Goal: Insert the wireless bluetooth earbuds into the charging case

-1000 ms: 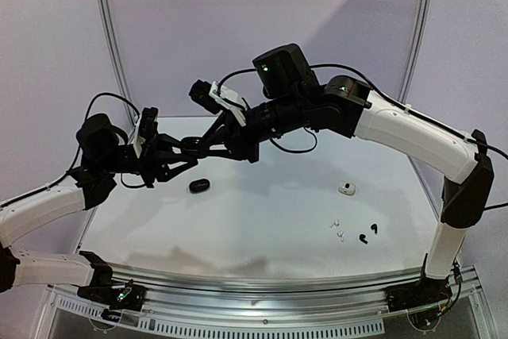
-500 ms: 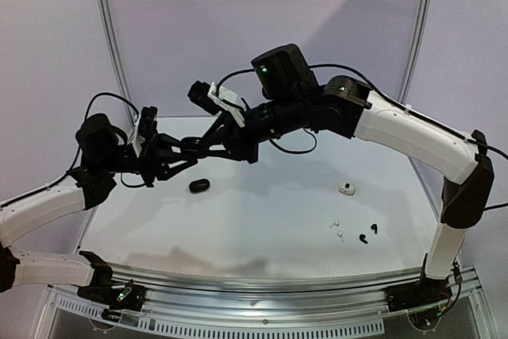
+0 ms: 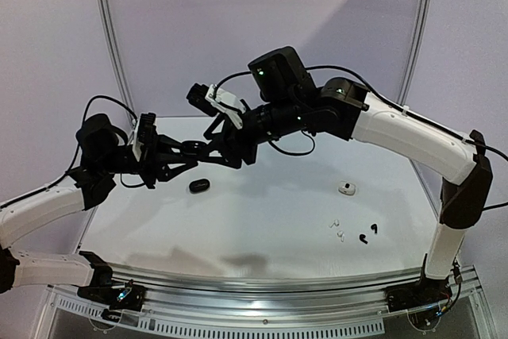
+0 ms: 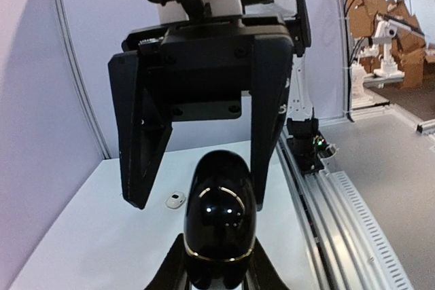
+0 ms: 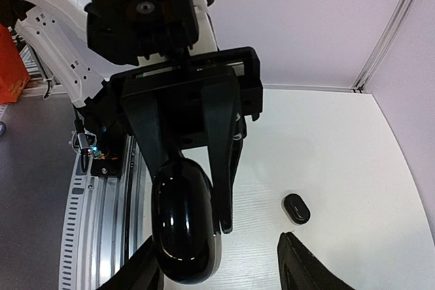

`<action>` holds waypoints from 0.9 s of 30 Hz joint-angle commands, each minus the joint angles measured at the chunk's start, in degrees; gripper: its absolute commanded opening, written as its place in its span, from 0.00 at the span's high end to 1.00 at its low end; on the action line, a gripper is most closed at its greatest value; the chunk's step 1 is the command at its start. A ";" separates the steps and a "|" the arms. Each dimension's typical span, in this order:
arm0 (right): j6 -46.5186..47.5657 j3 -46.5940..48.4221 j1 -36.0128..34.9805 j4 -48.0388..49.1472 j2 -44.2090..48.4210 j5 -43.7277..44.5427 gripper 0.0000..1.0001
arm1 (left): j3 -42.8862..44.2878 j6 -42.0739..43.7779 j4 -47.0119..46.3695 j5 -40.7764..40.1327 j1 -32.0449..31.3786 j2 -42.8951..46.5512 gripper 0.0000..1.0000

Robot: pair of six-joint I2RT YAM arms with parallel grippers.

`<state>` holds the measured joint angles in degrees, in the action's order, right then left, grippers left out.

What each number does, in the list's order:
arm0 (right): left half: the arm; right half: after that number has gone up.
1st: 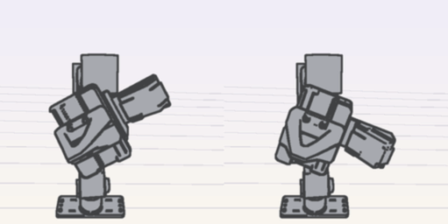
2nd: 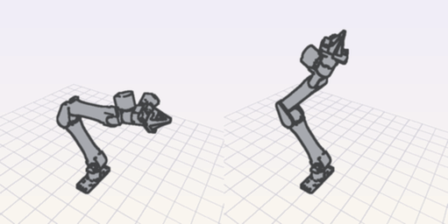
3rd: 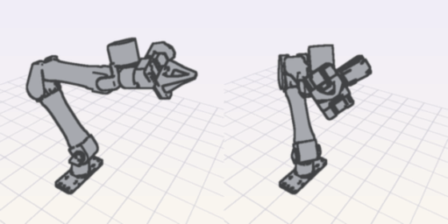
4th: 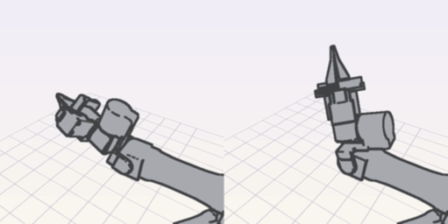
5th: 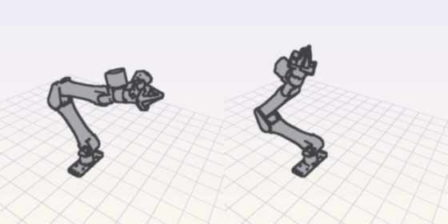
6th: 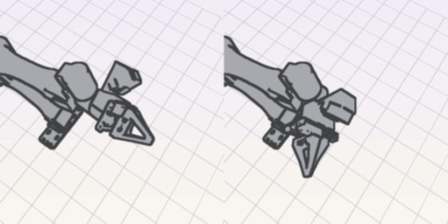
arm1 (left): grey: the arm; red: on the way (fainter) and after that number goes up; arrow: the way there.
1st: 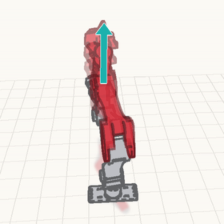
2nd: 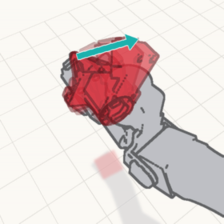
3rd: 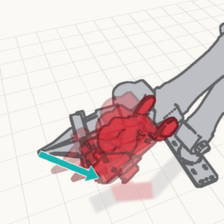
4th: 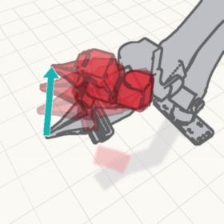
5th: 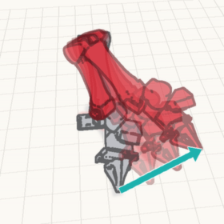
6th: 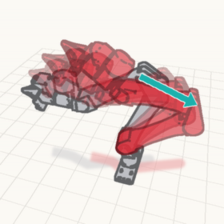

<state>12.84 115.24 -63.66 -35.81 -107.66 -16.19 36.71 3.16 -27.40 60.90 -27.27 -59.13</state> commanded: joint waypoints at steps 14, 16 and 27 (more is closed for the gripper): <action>-1.06 1.13 0.02 1.54 -1.48 3.24 0.45 | 2.40 37.09 18.79 -2.88 -1.72 3.12 1.00; -1.02 1.07 0.00 1.24 -1.67 2.99 0.45 | 2.28 37.05 18.39 -2.98 -1.74 3.40 1.00; -3.81 1.10 1.58 0.54 -2.09 0.38 0.46 | 1.61 30.23 17.10 1.03 -1.74 3.29 1.00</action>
<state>11.51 115.24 -63.81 -35.53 -108.20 -14.94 38.22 37.08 -10.66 58.35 -28.12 -56.12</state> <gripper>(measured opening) 0.540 0.214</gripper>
